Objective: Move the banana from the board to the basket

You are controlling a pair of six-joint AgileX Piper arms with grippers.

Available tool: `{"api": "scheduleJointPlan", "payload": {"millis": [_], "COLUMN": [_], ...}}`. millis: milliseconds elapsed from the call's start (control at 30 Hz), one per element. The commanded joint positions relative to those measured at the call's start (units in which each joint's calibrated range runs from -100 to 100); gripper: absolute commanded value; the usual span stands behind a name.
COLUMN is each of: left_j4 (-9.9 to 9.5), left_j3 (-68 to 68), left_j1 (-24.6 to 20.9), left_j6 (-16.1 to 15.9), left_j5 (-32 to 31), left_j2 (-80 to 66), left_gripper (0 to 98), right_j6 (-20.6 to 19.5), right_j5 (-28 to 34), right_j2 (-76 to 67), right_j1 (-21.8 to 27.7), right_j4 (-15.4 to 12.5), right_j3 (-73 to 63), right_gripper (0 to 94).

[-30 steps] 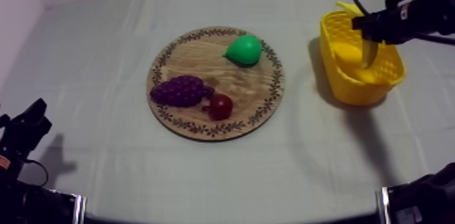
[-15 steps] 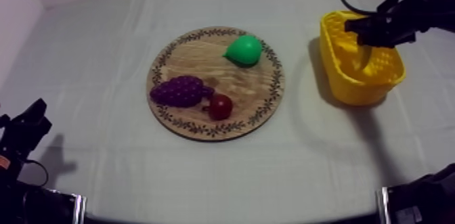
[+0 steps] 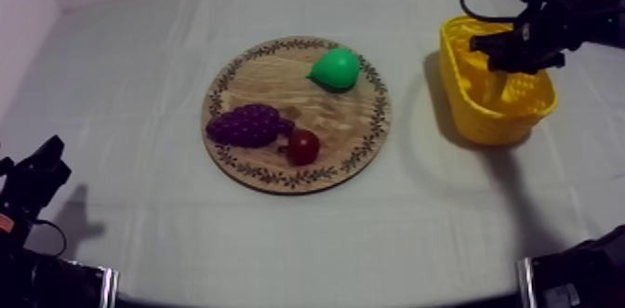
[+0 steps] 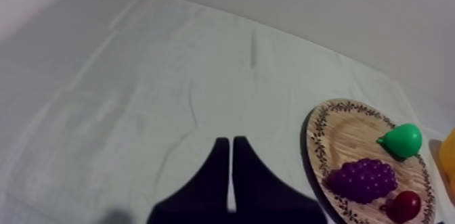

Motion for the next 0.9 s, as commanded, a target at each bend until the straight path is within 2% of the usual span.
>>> {"api": "scheduleJointPlan", "payload": {"millis": [0, 200, 400, 633, 767, 867], "left_j4": [-0.01, -0.01, -0.01, -0.01, -0.01, -0.01], "left_j3": [0.0, 0.0, 0.0, 0.0, 0.0, 0.0], "left_j1": [0.0, 0.0, 0.0, 0.0, 0.0, 0.0], "left_j6": [0.0, 0.0, 0.0, 0.0, 0.0, 0.0], "left_j5": [0.0, 0.0, 0.0, 0.0, 0.0, 0.0], "left_j2": [0.0, 0.0, 0.0, 0.0, 0.0, 0.0], "left_gripper": [0.1, 0.1, 0.1, 0.1, 0.1, 0.1], "right_j6": [-0.4, -1.1, -2.1, -2.3, -0.9, 1.7], "right_j5": [-0.2, -0.8, -1.1, -1.0, -1.1, -1.2], "right_j2": [0.3, 1.2, 1.3, 1.3, 0.9, 0.4], "right_j1": [0.0, 0.1, 0.2, 0.1, 0.1, 0.0], "right_j4": [0.3, 1.1, 1.9, 2.0, 1.0, -0.8], "right_j3": [0.2, 0.4, 0.7, 0.7, 0.6, 0.2], "right_gripper": [20.5, 21.4, 31.6, 34.6, 27.3, 16.1]}}
